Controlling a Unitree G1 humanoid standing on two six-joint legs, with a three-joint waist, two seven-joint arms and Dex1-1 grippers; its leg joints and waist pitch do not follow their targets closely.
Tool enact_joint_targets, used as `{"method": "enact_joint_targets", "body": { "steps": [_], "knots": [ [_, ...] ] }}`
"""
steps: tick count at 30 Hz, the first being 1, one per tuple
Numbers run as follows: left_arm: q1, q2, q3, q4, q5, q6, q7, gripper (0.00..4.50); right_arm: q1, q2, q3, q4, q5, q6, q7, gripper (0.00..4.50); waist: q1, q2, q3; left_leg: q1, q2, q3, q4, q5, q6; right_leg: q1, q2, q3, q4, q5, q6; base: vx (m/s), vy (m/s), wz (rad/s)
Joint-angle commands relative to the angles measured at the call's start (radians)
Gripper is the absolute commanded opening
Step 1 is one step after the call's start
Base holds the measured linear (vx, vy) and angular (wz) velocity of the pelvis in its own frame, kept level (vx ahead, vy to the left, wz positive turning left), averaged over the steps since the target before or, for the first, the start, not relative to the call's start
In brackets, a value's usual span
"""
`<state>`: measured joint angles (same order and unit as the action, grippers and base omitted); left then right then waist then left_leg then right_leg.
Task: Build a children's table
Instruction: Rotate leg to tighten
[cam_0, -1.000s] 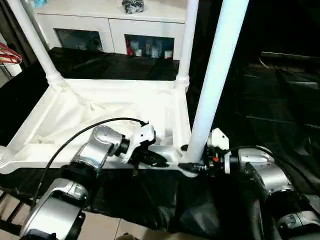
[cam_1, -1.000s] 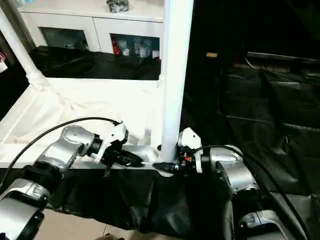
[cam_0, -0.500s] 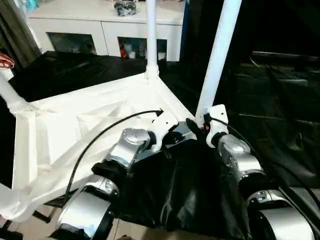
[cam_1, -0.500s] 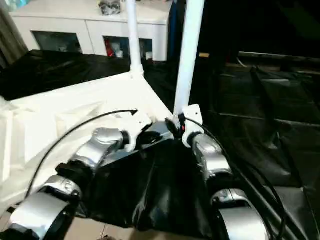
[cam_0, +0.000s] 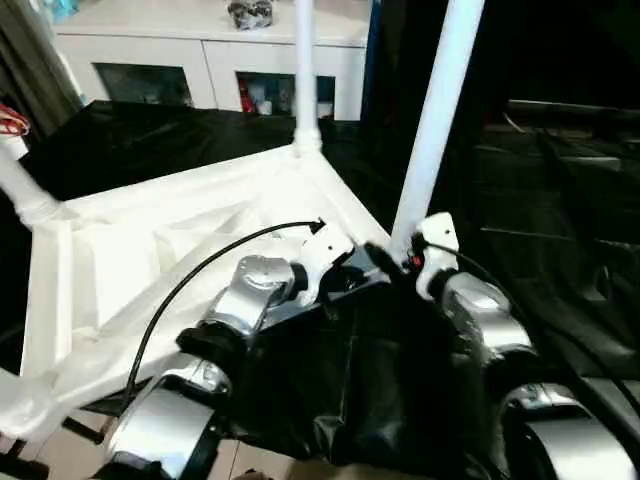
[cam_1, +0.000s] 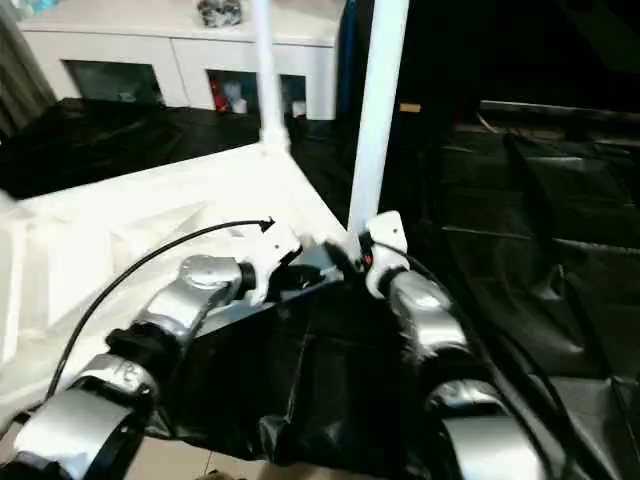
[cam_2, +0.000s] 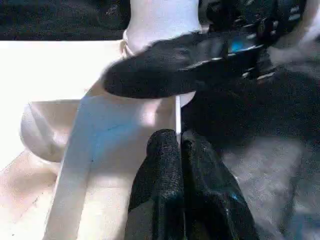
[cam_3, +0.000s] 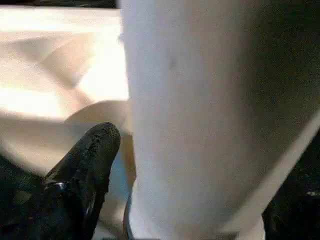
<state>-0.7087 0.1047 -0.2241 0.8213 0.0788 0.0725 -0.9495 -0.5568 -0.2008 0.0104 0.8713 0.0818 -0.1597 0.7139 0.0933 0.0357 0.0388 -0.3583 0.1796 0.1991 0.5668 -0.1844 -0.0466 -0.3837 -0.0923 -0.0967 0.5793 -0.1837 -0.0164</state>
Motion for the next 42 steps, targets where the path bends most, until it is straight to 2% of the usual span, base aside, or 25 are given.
{"method": "enact_joint_targets", "body": {
  "steps": [1,2,4,8,11,18,25,29,31,32,34,37,39,40,42],
  "knots": [
    [0.000,-0.020,-0.025,-0.042,-0.038,-0.043,-0.060,0.00,0.031,0.023,0.084,-0.024,-0.002,0.015,0.135,3.81,0.004,-0.011,-0.055,0.001,0.062,-0.024,-0.055,-0.175,0.122,0.048,-0.075,0.052,-0.058,-0.148,-0.240,0.000,0.000,0.00],
    [0.005,0.003,-0.026,-0.048,-0.042,-0.047,-0.101,0.00,0.059,-0.004,0.096,-0.077,0.028,0.024,0.241,3.81,0.006,-0.013,-0.056,0.003,0.062,-0.024,-0.055,-0.184,0.127,0.048,-0.075,0.051,-0.060,-0.160,-0.241,0.000,0.000,0.00],
    [0.006,0.012,-0.026,-0.050,-0.043,-0.046,-0.118,0.00,0.069,-0.015,0.103,-0.095,0.036,0.027,0.278,3.81,0.008,-0.011,-0.055,0.002,0.065,-0.025,-0.055,-0.184,0.128,0.048,-0.077,0.052,-0.059,-0.166,-0.243,0.000,0.000,0.00],
    [0.019,0.049,-0.033,-0.070,-0.056,-0.039,-0.211,0.00,0.107,-0.067,0.154,-0.155,0.042,0.026,0.421,3.81,0.008,-0.012,-0.052,0.004,0.066,-0.026,-0.059,-0.208,0.110,0.045,-0.077,0.052,-0.065,-0.221,-0.237,0.000,0.000,0.00],
    [0.029,0.092,-0.049,-0.090,-0.064,-0.032,-0.300,0.00,0.140,-0.109,0.189,-0.220,0.038,0.053,0.532,3.47,0.011,-0.012,-0.053,0.005,0.066,-0.025,-0.060,-0.211,0.107,0.044,-0.076,0.053,-0.065,-0.224,-0.234,0.000,0.000,0.00],
    [0.030,0.134,-0.056,-0.091,-0.060,-0.036,-0.369,0.00,0.161,-0.135,0.215,-0.273,0.045,0.086,0.600,2.85,0.019,-0.012,-0.052,0.009,0.068,-0.026,-0.062,-0.213,0.092,0.041,-0.077,0.055,-0.065,-0.227,-0.234,0.000,0.000,0.00],
    [0.030,0.141,-0.051,-0.088,-0.062,-0.041,-0.358,0.00,0.174,-0.133,0.215,-0.300,0.049,0.110,0.603,2.66,0.019,-0.015,-0.053,0.008,0.067,-0.025,-0.061,-0.199,0.089,0.042,-0.078,0.055,-0.062,-0.215,-0.234,0.000,0.000,0.00],
    [0.013,0.098,-0.027,-0.054,-0.054,-0.044,-0.247,0.00,0.152,-0.090,0.179,-0.249,0.038,0.127,0.489,2.65,0.019,-0.016,-0.051,0.008,0.067,-0.025,-0.062,-0.211,0.083,0.041,-0.079,0.054,-0.067,-0.246,-0.228,0.000,0.000,0.00],
    [-0.009,0.059,-0.011,-0.017,-0.043,-0.040,-0.142,0.00,0.096,-0.031,0.132,-0.132,-0.006,0.125,0.253,2.65,0.013,-0.014,-0.046,0.012,0.065,-0.026,-0.065,-0.241,0.059,0.034,-0.080,0.055,-0.073,-0.311,-0.218,0.000,0.000,0.00],
    [-0.025,0.029,-0.003,0.008,-0.031,-0.039,-0.061,0.00,0.060,0.005,0.105,-0.062,-0.026,0.144,0.109,2.65,0.002,-0.016,-0.044,0.015,0.060,-0.034,-0.071,-0.281,0.019,0.036,-0.083,0.051,-0.082,-0.412,-0.187,0.000,0.000,0.00],
    [-0.038,0.000,0.002,0.024,-0.025,-0.031,0.001,0.00,0.045,0.030,0.099,-0.023,-0.040,0.139,0.024,2.65,-0.010,-0.017,-0.042,0.016,0.059,-0.037,-0.073,-0.304,0.003,0.034,-0.082,0.050,-0.089,-0.455,-0.163,0.000,0.000,0.00],
    [-0.049,-0.028,0.009,0.036,-0.021,-0.020,0.062,0.00,0.038,0.054,0.099,-0.003,-0.050,0.135,-0.025,2.65,-0.013,-0.019,-0.044,0.016,0.057,-0.034,-0.070,-0.303,0.025,0.033,-0.082,0.055,-0.095,-0.441,-0.158,0.000,0.000,0.00],
    [-0.066,-0.069,0.007,0.049,-0.010,-0.011,0.128,0.00,0.010,0.098,0.090,0.036,-0.070,0.155,-0.162,2.64,-0.014,-0.018,-0.044,0.015,0.056,-0.032,-0.070,-0.291,0.031,0.031,-0.080,0.056,-0.092,-0.411,-0.166,0.000,0.000,0.00],
    [-0.070,-0.083,0.004,0.053,-0.005,-0.014,0.146,0.00,-0.003,0.115,0.088,0.053,-0.079,0.163,-0.213,2.64,-0.015,-0.013,-0.046,0.015,0.057,-0.034,-0.071,-0.282,0.028,0.032,-0.080,0.056,-0.089,-0.395,-0.169,0.000,0.000,0.00],
    [-0.077,-0.107,0.004,0.064,0.002,-0.026,0.183,0.00,-0.021,0.143,0.087,0.079,-0.097,0.136,-0.269,2.64,-0.015,-0.013,-0.047,0.017,0.057,-0.031,-0.070,-0.281,0.027,0.030,-0.076,0.056,-0.088,-0.367,-0.174,0.000,0.000,0.00]
  ]
}}
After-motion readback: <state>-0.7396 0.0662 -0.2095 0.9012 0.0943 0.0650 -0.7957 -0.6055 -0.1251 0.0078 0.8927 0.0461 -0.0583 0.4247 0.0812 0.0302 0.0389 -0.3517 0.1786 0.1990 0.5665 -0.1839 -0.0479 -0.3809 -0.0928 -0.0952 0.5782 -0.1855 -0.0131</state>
